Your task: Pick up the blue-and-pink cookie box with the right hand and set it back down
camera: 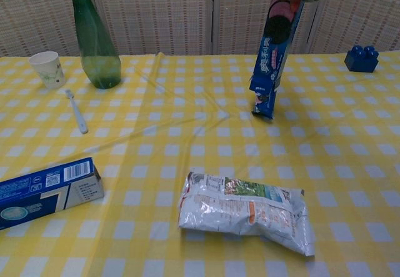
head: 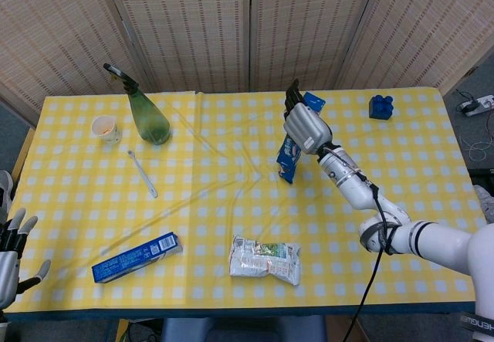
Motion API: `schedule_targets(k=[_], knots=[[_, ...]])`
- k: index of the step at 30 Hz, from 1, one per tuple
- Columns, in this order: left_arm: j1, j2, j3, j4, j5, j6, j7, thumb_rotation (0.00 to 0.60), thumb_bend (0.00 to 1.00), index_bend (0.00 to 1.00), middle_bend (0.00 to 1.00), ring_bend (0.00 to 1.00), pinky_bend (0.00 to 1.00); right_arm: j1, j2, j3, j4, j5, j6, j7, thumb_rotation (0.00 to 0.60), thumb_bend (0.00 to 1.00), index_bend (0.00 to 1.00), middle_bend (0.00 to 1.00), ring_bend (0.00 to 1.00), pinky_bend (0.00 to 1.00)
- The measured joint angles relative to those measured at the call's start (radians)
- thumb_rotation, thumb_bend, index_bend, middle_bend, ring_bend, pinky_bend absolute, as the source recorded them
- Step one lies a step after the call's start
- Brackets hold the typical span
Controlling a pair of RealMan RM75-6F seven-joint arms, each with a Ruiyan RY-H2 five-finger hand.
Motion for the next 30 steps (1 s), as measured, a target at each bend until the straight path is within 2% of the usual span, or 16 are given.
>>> schedule_targets(k=[10,20,30], knots=[[-0.007,0.003,-0.002,-0.010,0.005,-0.003,0.008,0.600,0.29,0.13,0.01,0.06,0.01,-0.033,0.049,0.077,-0.065,0.010,0.069,0.128,0.600,0.26,0.33,0.26,0.13,0.12],[-0.008,0.007,-0.001,-0.021,0.013,0.001,0.017,0.600,0.29,0.13,0.01,0.06,0.01,-0.098,0.051,0.131,-0.195,-0.020,0.061,0.472,0.600,0.26,0.36,0.29,0.14,0.12],[-0.005,0.005,0.004,-0.014,0.012,0.001,0.009,0.600,0.29,0.13,0.01,0.06,0.01,-0.185,-0.007,0.144,-0.272,-0.054,0.023,0.816,0.600,0.31,0.36,0.29,0.16,0.12]])
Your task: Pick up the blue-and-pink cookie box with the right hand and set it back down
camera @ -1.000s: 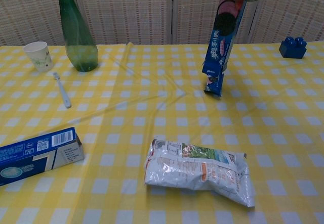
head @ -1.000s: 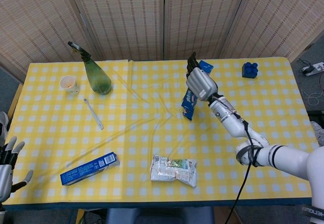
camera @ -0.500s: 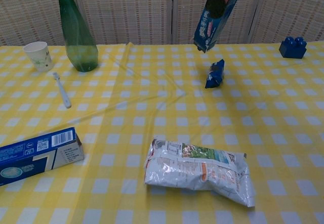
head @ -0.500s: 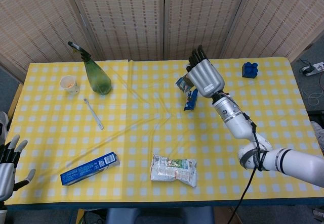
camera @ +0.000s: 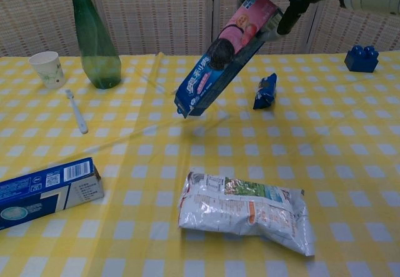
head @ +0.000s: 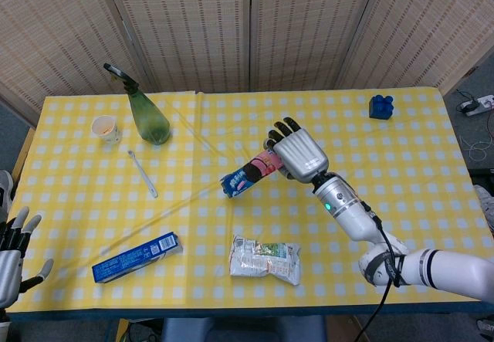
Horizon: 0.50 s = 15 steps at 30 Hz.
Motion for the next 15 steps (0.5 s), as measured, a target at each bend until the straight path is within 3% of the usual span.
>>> schedule_targets(k=[10,13,15], knots=[[-0.010,-0.008,-0.001,0.014,0.001,-0.015,-0.009,0.600,0.29,0.13,0.01,0.06,0.01,-0.144,-0.075,-0.035,0.015,-0.073,-0.015,0.351,0.600,0.31,0.30,0.25,0.15,0.12],[-0.016,-0.011,-0.002,0.015,0.001,-0.023,-0.009,0.600,0.29,0.13,0.01,0.06,0.01,-0.189,-0.085,-0.063,0.027,-0.094,-0.020,0.405,0.600,0.31,0.24,0.21,0.14,0.12],[-0.021,-0.014,-0.002,0.016,0.004,-0.029,-0.008,0.600,0.29,0.13,0.01,0.06,0.01,-0.212,-0.088,-0.085,0.036,-0.106,-0.027,0.422,0.600,0.31,0.14,0.16,0.10,0.12]])
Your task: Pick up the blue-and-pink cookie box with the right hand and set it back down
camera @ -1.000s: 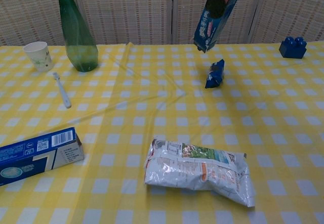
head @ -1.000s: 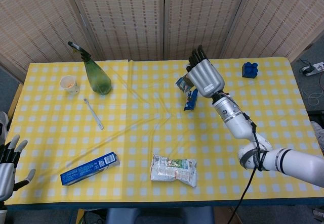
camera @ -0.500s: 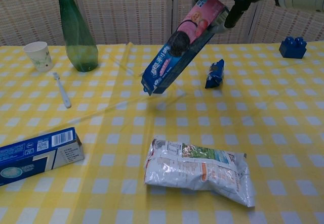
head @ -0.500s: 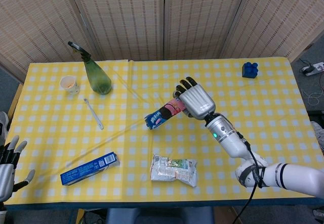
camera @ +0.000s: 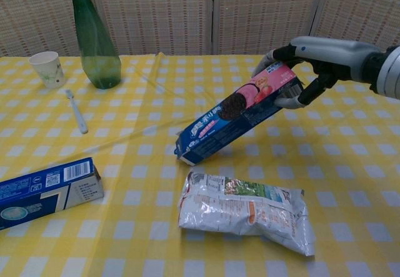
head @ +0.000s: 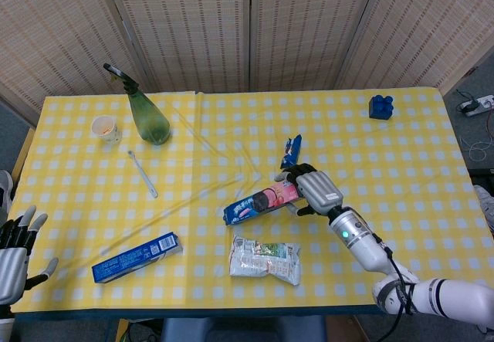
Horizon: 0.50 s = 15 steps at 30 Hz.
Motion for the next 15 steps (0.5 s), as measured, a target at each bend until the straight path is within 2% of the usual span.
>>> schedule_targets(k=[3,5,12,15], knots=[[-0.007,-0.004,-0.001,0.001,0.006,-0.005,0.001,0.600,0.29,0.13,0.01,0.06,0.01,-0.021,0.006,-0.023,0.009,-0.010,-0.020,0.016,0.600,0.30,0.01,0.04,0.02,0.07],[-0.010,-0.006,-0.001,0.002,0.005,-0.007,0.001,0.600,0.29,0.13,0.01,0.06,0.01,-0.032,0.017,-0.032,0.008,-0.019,-0.030,0.026,0.600,0.30,0.00,0.00,0.00,0.04],[-0.018,-0.009,-0.003,0.004,0.003,-0.017,0.000,0.600,0.29,0.13,0.01,0.06,0.01,-0.088,0.077,-0.041,-0.020,-0.072,0.018,0.068,0.600,0.30,0.00,0.01,0.00,0.04],[-0.020,-0.008,-0.004,0.004,0.002,-0.019,-0.004,0.600,0.29,0.13,0.01,0.06,0.01,-0.122,0.106,-0.046,-0.036,-0.091,0.070,0.064,0.600,0.31,0.00,0.08,0.00,0.04]])
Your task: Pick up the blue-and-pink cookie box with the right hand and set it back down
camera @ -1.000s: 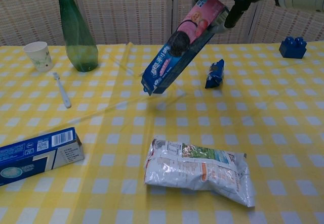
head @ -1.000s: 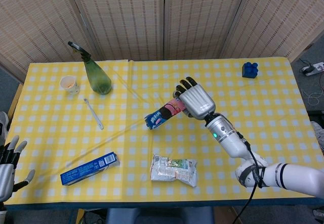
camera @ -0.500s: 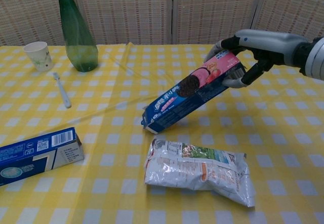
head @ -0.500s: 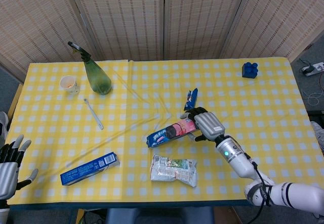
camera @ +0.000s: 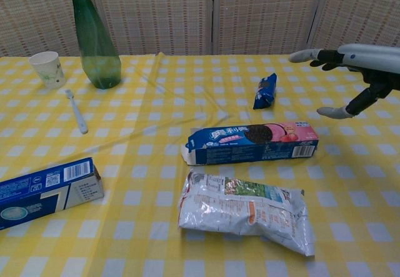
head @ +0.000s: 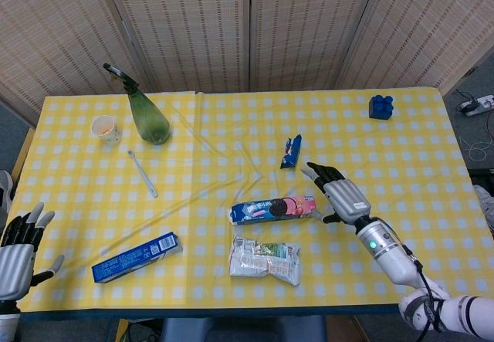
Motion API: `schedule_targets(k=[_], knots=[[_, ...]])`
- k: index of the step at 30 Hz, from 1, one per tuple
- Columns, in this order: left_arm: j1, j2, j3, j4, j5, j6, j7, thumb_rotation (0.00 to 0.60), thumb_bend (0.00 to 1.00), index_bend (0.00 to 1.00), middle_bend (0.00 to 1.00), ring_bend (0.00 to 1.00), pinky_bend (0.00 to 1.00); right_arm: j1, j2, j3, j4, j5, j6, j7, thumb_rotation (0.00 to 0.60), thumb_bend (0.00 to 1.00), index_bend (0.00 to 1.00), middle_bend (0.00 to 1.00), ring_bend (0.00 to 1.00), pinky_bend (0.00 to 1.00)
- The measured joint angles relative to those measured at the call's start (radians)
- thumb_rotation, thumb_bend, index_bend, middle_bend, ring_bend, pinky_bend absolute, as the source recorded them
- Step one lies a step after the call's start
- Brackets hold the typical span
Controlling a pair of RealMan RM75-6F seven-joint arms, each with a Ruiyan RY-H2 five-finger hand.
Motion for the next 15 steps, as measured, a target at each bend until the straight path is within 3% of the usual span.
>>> schedule_targets(k=[15], knots=[[-0.016,-0.009,-0.016,-0.004,-0.006,0.003,0.015,0.600,0.29,0.13,0.01,0.06,0.01,-0.274,0.118,-0.087,-0.031,-0.104,0.332,-0.131,0.600,0.34,0.12,0.20,0.08,0.04]])
